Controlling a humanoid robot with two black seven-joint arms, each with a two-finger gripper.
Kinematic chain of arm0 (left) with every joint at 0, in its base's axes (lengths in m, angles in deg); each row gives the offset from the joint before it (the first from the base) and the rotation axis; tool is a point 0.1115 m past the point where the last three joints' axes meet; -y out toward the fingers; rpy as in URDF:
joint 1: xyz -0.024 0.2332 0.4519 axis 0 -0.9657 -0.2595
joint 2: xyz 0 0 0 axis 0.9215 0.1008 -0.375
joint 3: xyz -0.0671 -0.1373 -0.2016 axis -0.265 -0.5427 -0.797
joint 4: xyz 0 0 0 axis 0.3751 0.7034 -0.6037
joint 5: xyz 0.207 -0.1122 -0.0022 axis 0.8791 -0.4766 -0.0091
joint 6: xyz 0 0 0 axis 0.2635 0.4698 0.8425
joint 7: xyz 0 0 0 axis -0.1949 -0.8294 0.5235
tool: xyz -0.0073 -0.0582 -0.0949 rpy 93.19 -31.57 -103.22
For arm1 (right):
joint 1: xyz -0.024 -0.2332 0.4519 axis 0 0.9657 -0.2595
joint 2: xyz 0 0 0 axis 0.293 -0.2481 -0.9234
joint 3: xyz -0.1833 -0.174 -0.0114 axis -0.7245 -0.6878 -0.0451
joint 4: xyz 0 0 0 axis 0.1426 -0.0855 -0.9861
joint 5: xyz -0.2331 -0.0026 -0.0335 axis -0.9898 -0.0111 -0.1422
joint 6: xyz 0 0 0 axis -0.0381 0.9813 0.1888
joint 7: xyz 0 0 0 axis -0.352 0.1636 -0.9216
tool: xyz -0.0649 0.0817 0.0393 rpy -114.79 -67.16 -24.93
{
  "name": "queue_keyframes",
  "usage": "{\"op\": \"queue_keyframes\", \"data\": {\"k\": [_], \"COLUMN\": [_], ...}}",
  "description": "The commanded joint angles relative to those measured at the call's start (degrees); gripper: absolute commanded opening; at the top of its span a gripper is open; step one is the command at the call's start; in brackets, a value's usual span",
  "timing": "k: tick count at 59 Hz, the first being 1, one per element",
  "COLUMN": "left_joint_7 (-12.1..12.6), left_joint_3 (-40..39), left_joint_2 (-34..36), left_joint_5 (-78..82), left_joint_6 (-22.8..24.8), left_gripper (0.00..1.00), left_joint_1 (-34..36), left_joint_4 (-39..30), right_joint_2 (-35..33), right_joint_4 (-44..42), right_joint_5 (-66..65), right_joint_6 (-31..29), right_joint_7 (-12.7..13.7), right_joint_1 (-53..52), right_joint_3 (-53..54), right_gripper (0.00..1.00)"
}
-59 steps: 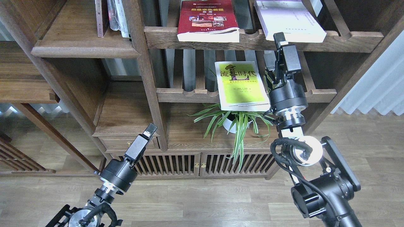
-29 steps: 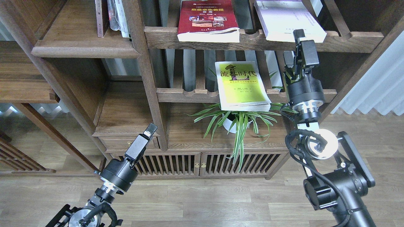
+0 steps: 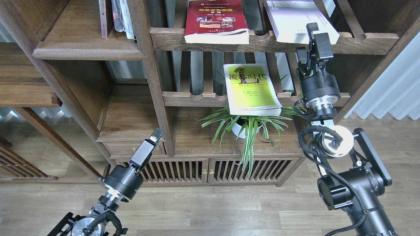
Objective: Organize books on shelf
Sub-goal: 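Reach the right gripper up to the white book on the top shelf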
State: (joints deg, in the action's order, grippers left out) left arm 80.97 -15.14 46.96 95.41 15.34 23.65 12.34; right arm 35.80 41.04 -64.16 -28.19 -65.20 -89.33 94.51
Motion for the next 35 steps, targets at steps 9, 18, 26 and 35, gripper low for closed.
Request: {"op": "queue_keyframes", "data": {"k": [9,18,26,35], "left_joint_7": [-0.01,-0.01,-0.01,-0.01], "left_joint_3": [-0.01,-0.01,-0.01,-0.01], "left_joint_2": [0.0,0.0,0.0,0.0], "left_joint_5": [0.07,-0.02,0.07,0.07], "left_joint_6": [0.0,0.0,0.0,0.0], "left_gripper": [1.0,1.0,1.0,1.0], "left_joint_1": [-0.01,-0.1,-0.1,-0.19], "left_joint_4": [0.0,0.0,0.0,0.0], "right_joint_2": [-0.87,-0.87,-1.05,-1.31], "right_joint_4": [-0.92,-1.53,-1.88,-2.41], "right_joint_5": [-0.09,-0.09,-0.09,-0.09], "right_joint_6": [0.01,0.1,0.36,0.8], "right_joint_7": [-0.03,0.06,0.06,0.15], "right_joint_1": [-1.65,-2.18,-2.27,-2.8], "right_joint_3": [-0.08,-0.08,-0.35,-0.61], "right_gripper": [0.86,0.86,0.86,0.86]}}
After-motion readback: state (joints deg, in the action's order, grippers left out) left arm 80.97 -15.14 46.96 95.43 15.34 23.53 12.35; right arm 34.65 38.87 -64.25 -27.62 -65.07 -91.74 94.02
